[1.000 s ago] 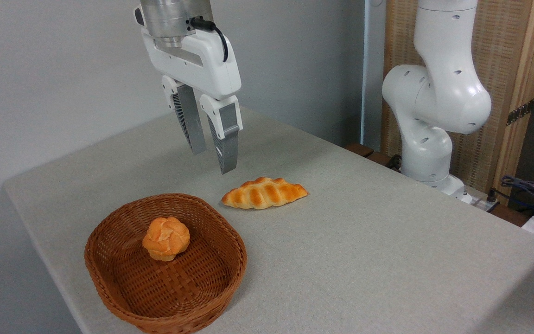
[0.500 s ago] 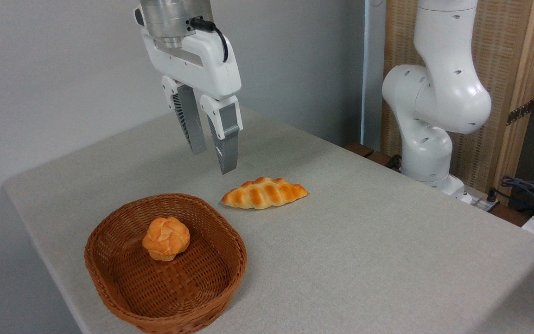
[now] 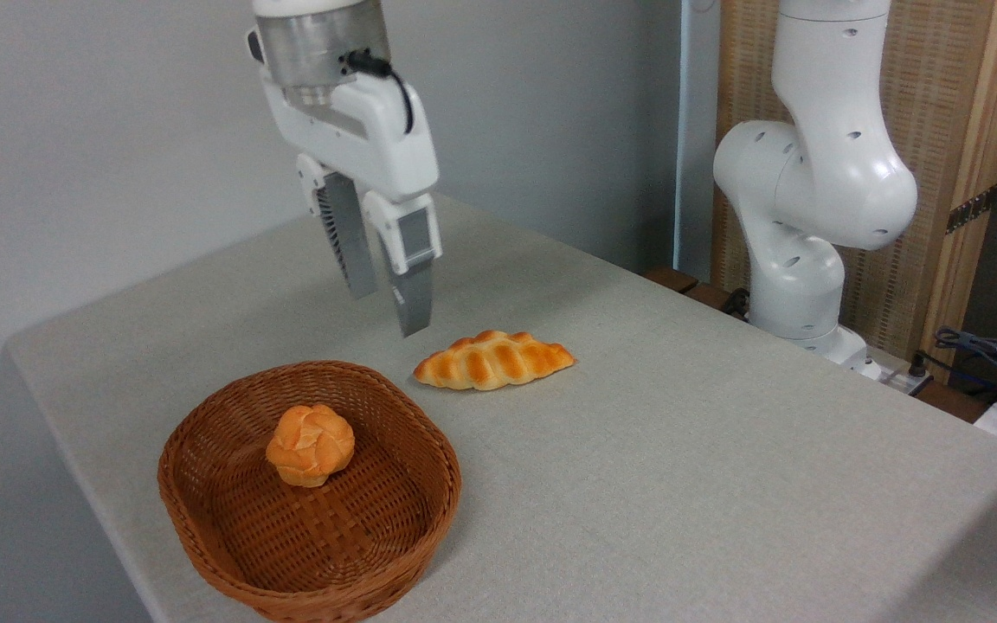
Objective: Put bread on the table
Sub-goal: 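Move the gripper over the basket and lower it onto the round bun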
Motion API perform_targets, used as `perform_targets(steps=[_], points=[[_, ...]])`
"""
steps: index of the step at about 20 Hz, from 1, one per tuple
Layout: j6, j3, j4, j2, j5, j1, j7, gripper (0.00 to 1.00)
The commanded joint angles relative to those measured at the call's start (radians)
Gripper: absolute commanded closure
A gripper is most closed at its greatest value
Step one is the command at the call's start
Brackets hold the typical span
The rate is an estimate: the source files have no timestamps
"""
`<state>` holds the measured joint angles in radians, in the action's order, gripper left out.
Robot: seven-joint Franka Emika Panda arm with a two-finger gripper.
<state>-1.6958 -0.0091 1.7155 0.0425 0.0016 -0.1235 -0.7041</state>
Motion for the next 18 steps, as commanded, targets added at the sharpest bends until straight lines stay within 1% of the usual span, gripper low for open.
perform_targets(steps=[1,3,5,7,9,13,18], points=[[-0.166,-0.034,0.114,0.007,-0.038,0.001,0.006,0.0],[-0.249,-0.034,0.153,0.002,-0.106,0.001,0.006,0.0],[-0.321,-0.035,0.17,-0.029,-0.144,0.001,0.006,0.0],[-0.364,-0.038,0.17,-0.061,-0.172,0.001,0.006,0.0],[-0.384,-0.049,0.17,-0.084,-0.172,0.001,0.006,0.0],[-0.436,-0.049,0.17,-0.108,-0.172,0.002,0.006,0.0],[-0.435,-0.051,0.17,-0.112,-0.172,0.002,0.009,0.0]])
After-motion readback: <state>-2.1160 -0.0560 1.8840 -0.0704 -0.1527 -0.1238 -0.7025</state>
